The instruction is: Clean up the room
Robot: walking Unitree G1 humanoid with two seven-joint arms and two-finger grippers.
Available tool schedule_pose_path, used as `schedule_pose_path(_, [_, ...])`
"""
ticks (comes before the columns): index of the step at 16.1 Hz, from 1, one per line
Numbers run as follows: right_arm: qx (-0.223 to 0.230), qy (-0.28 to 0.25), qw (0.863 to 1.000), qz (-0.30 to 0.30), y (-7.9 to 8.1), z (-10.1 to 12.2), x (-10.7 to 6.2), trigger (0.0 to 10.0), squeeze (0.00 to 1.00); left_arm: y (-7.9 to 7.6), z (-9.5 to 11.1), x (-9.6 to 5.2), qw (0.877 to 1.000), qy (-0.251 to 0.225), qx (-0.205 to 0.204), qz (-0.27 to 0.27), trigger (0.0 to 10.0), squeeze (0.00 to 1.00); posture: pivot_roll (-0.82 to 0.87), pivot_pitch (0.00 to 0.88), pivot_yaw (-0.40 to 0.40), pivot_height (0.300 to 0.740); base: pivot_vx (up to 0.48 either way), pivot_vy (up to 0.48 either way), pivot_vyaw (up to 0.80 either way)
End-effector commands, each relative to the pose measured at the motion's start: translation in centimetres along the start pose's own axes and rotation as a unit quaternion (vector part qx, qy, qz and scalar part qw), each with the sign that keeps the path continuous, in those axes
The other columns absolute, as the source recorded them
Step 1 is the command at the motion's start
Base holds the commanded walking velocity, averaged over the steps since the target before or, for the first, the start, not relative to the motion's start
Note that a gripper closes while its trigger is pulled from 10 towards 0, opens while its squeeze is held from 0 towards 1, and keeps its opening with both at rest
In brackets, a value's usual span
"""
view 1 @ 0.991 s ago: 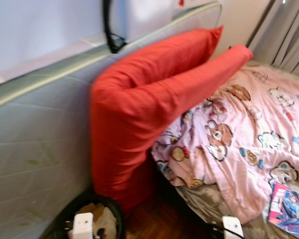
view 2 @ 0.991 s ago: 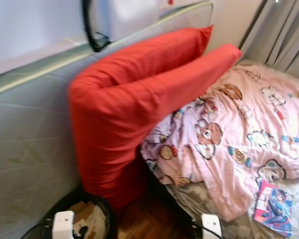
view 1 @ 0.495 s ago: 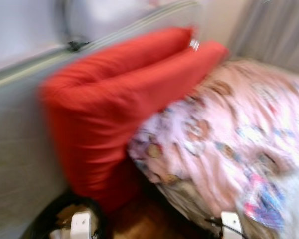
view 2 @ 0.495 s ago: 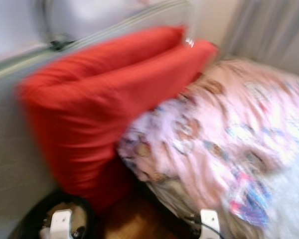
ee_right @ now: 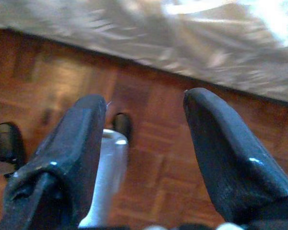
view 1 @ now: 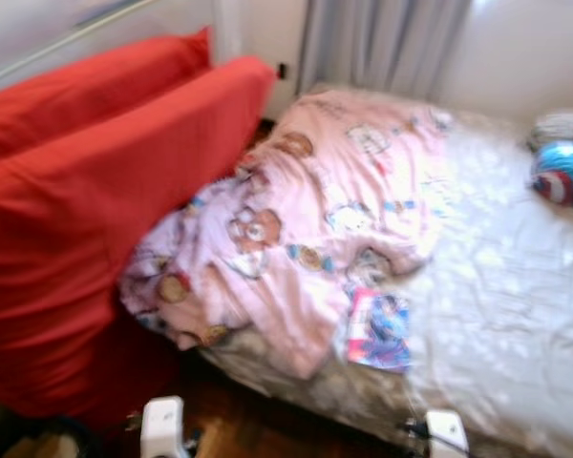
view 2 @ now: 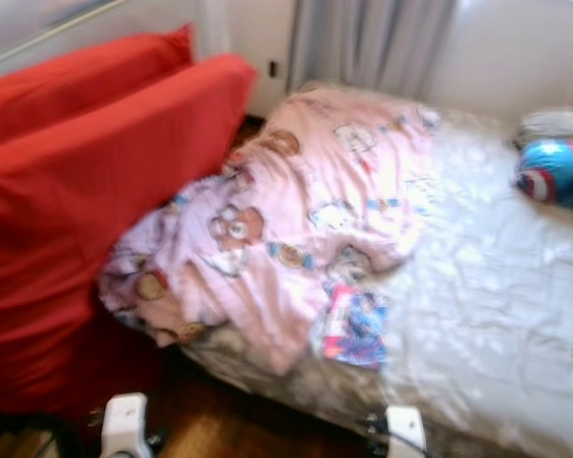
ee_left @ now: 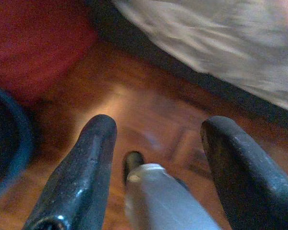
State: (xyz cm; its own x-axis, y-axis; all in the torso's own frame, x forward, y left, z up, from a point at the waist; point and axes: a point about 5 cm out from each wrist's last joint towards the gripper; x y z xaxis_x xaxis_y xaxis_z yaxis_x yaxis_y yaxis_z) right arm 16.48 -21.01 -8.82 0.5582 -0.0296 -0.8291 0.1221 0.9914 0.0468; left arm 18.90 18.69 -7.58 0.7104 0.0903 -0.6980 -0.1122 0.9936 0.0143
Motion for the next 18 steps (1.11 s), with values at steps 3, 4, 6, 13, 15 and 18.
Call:
schedule_pose_path(3, [0.004, -0.004, 1.000, 0.001, 0.30, 0.04, 0.04, 10.0, 0.00, 0.58, -0.55, -0.20, 1.000, 0.009, 0.011, 0.005, 10.0, 0.00, 0.09, 0.060, -0.043, 0.740, 0.000, -0.312, 0.00])
schedule_pose_path(4, [0.005, -0.004, 1.000, 0.001, 0.32, 0.01, 0.04, 10.0, 0.00, 0.62, -0.49, -0.20, 1.000, 0.007, 0.011, 0.005, 10.0, 0.00, 0.09, 0.057, -0.041, 0.740, 0.000, -0.311, 0.00])
schedule_pose_path(6, [0.006, 0.000, 1.000, 0.000, 0.33, -0.14, 0.03, 10.0, 0.00, 0.85, -0.46, -0.22, 1.000, 0.006, 0.012, 0.008, 10.0, 0.00, 0.09, 0.047, -0.039, 0.740, 0.000, -0.309, 0.00])
schedule_pose_path(13, [0.005, 0.002, 1.000, -0.001, 0.34, -0.35, -0.01, 10.0, 0.00, 0.86, -0.34, -0.19, 1.000, 0.003, 0.020, 0.004, 10.0, 0.00, 0.08, 0.010, -0.030, 0.740, 0.000, -0.311, -0.57])
schedule_pose_path(15, [0.005, 0.001, 1.000, -0.002, 0.32, -0.38, -0.02, 10.0, 0.00, 0.84, -0.39, -0.21, 1.000, 0.003, 0.021, 0.003, 10.0, 0.00, 0.07, 0.000, -0.029, 0.740, 0.000, -0.311, 0.00])
schedule_pose_path(18, [0.004, 0.002, 1.000, -0.003, 0.27, -0.48, -0.05, 10.0, 0.00, 0.82, -0.46, -0.24, 1.000, 0.004, 0.023, 0.003, 10.0, 0.00, 0.07, 0.000, -0.027, 0.740, 0.000, -0.311, 0.00])
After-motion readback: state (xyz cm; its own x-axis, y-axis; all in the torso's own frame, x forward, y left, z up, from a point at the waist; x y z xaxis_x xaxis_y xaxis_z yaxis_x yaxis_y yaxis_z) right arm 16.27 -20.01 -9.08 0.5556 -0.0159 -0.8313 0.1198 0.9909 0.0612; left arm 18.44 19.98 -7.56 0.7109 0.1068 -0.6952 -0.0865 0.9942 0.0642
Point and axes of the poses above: a point about 5 cm out from each wrist's last joint towards the gripper, its own x axis pointing out of the wrist towards the gripper, its own z axis along the axis of the wrist's last joint, y = z × x, and after that the axes turned 1 degree about x, right-handed
